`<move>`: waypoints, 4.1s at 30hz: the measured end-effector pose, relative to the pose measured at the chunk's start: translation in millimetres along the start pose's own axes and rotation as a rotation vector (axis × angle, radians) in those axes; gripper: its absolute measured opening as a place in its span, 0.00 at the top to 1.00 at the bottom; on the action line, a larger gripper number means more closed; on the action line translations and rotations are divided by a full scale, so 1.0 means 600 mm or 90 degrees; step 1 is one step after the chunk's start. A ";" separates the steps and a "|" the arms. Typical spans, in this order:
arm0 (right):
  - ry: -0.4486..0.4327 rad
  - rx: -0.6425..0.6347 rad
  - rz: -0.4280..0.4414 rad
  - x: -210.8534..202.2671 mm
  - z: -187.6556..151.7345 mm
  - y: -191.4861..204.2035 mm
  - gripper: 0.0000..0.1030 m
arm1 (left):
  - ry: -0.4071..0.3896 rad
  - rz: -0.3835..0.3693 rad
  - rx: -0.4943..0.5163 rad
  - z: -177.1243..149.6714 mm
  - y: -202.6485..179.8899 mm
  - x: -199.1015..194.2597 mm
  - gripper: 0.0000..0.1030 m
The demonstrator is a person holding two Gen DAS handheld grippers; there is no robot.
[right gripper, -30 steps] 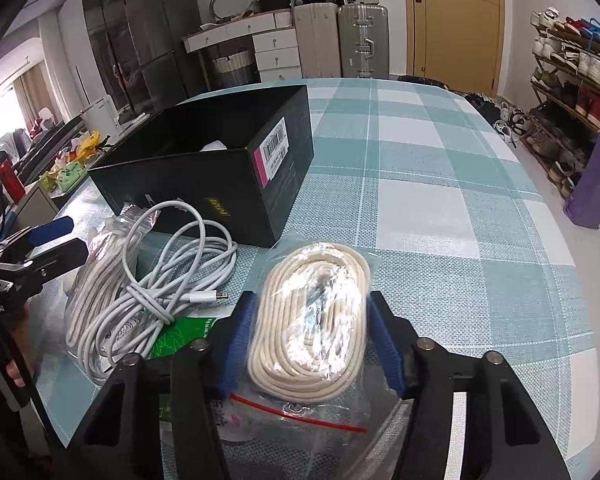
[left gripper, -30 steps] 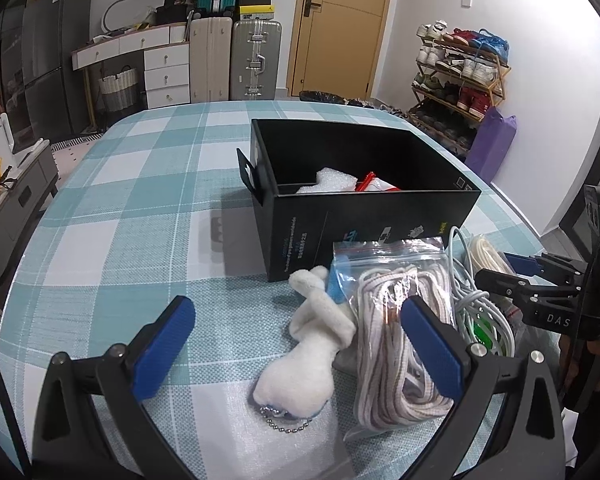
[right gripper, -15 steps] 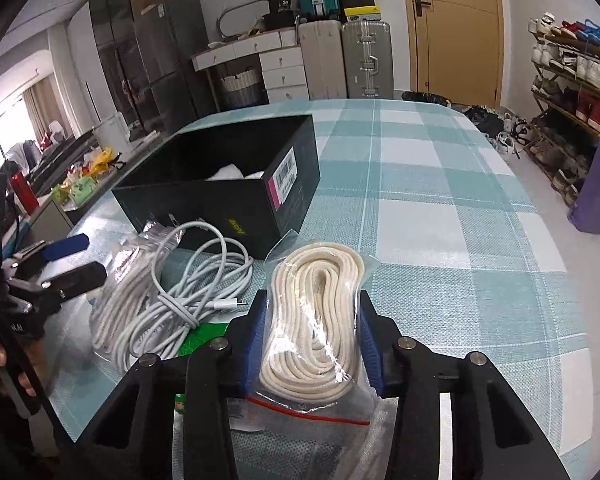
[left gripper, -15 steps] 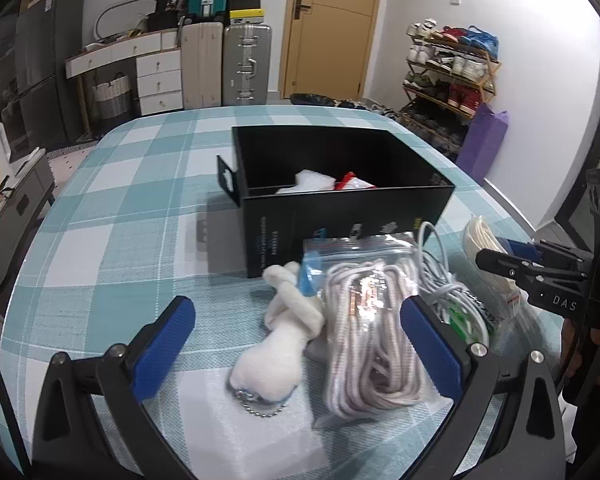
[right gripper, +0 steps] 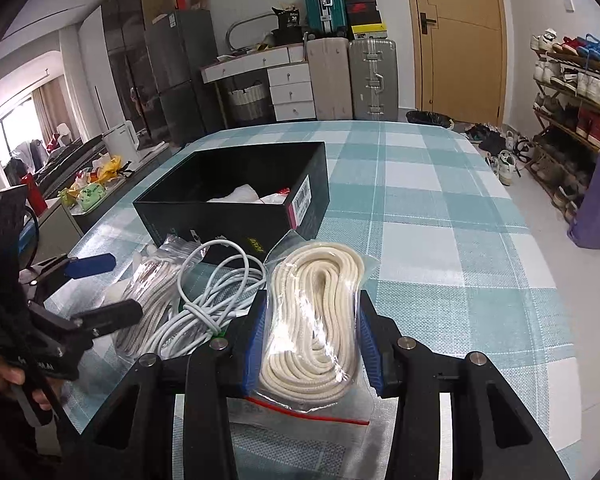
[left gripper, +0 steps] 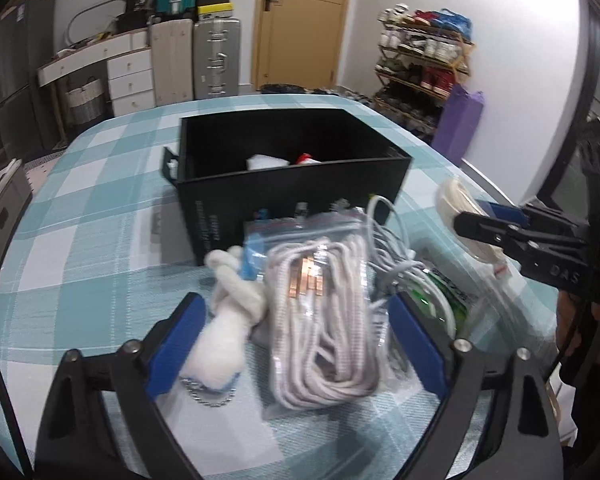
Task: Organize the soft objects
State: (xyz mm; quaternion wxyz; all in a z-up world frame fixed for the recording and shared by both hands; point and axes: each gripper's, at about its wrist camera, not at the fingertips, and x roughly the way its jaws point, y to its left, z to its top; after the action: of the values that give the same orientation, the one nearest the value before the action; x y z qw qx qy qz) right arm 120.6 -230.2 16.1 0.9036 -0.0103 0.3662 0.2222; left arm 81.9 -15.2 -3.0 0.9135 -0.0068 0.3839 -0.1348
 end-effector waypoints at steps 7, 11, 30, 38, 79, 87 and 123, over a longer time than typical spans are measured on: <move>0.001 -0.001 0.002 -0.001 0.002 0.001 0.60 | 0.027 -0.015 0.032 -0.006 -0.024 0.013 0.32; 0.004 -0.001 0.004 0.000 0.001 0.000 0.60 | 0.040 -0.019 0.030 -0.007 -0.020 0.017 0.44; -0.015 -0.020 0.017 -0.014 0.007 0.018 0.60 | -0.012 -0.029 0.007 0.005 0.002 -0.024 0.65; -0.025 -0.029 0.024 -0.033 0.018 0.029 0.60 | -0.042 -0.018 -0.005 0.021 0.020 -0.045 0.65; -0.066 -0.048 0.058 -0.040 0.133 0.062 0.60 | -0.084 0.011 -0.033 0.132 0.079 -0.031 0.64; -0.057 -0.050 0.061 -0.010 0.157 0.060 0.60 | -0.078 0.011 -0.027 0.151 0.076 -0.011 0.64; -0.027 -0.086 0.057 0.132 0.203 0.055 0.60 | -0.016 0.016 -0.001 0.181 0.075 0.103 0.64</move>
State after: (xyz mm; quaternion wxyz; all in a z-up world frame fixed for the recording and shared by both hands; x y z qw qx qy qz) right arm 237.5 -146.8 57.2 0.8974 -0.0499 0.3317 0.2866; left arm 210.4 2.6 25.3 0.9198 -0.0043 0.3725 -0.1231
